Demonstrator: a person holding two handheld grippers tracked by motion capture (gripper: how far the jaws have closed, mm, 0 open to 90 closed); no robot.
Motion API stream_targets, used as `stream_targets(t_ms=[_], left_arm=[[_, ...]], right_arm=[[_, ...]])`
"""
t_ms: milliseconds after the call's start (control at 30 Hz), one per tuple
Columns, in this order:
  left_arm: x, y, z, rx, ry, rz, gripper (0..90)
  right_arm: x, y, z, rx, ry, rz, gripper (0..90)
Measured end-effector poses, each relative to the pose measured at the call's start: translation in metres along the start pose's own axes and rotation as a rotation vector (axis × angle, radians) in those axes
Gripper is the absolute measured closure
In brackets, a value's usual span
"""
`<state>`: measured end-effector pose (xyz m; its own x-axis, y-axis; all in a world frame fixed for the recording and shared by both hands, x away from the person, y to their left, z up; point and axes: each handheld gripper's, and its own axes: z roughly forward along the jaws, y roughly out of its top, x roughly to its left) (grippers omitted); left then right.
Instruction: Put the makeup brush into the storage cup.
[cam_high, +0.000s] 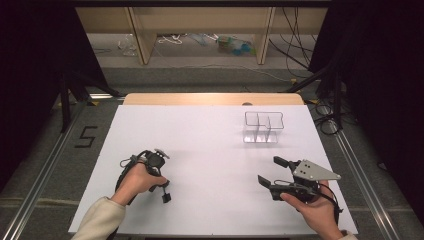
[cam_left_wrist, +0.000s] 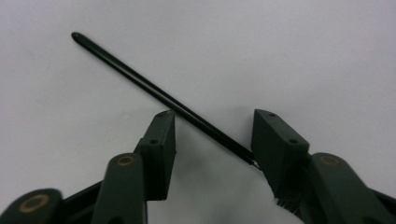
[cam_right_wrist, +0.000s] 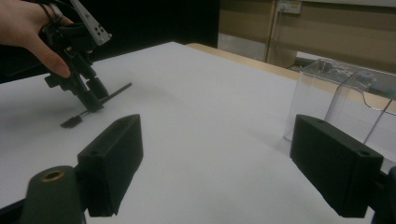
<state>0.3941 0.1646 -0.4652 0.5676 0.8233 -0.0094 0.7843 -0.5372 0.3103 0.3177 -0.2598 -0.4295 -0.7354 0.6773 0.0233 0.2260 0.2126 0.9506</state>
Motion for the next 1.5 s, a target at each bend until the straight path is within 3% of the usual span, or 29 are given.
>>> stream_targets(t_ms=[33, 67, 133, 167, 200, 633, 967, 1000, 1133, 1167, 1267, 1500], left_arm=[[-0.0020, -0.0007, -0.0002, -0.001, -0.012, -0.026, 53.8], [0.0000, -0.0006, -0.0012, 0.013, -0.020, 0.002, 56.2], [-0.0014, -0.0013, -0.0016, 0.010, -0.019, -0.015, 60.7], [-0.0008, -0.0013, -0.0017, 0.010, -0.021, -0.008, 64.5], [-0.0007, -0.0014, -0.0019, 0.011, -0.024, -0.007, 66.3], [-0.0014, -0.0009, -0.0034, 0.033, -0.031, 0.047, 85.1], [-0.0031, 0.0001, -0.0037, 0.050, -0.024, 0.066, 85.9], [-0.0040, -0.0001, -0.0031, 0.040, -0.023, 0.058, 85.9], [-0.0035, 0.0000, -0.0033, 0.042, -0.026, 0.059, 85.9], [-0.0028, 0.0000, -0.0036, 0.048, -0.027, 0.067, 86.0], [-0.0036, -0.0006, -0.0028, 0.030, -0.032, 0.048, 86.0], [-0.0036, -0.0014, -0.0033, 0.026, -0.034, 0.048, 86.0]], right_arm=[[0.0000, 0.0000, 0.0000, 0.000, 0.000, 0.000, 18.4], [0.0001, 0.0000, 0.0000, 0.000, 0.001, 0.001, 18.4], [0.0000, 0.0000, 0.0001, 0.000, 0.001, 0.000, 18.5], [0.0005, -0.0008, 0.0019, -0.017, 0.012, 0.012, 18.5], [-0.0010, -0.0007, 0.0023, -0.029, 0.003, -0.009, 18.5], [-0.0010, -0.0004, 0.0013, -0.011, -0.003, -0.015, 18.7], [-0.0011, -0.0011, 0.0026, -0.021, 0.006, -0.012, 18.6], [0.0005, -0.0012, 0.0021, -0.006, 0.016, 0.013, 18.6], [0.0004, -0.0010, 0.0017, -0.003, 0.008, 0.009, 18.7], [-0.0011, -0.0011, 0.0027, -0.021, 0.006, -0.012, 18.7], [-0.0012, -0.0010, 0.0025, -0.022, 0.007, -0.012, 18.7], [0.0004, -0.0011, 0.0019, -0.002, 0.011, 0.013, 18.7]])
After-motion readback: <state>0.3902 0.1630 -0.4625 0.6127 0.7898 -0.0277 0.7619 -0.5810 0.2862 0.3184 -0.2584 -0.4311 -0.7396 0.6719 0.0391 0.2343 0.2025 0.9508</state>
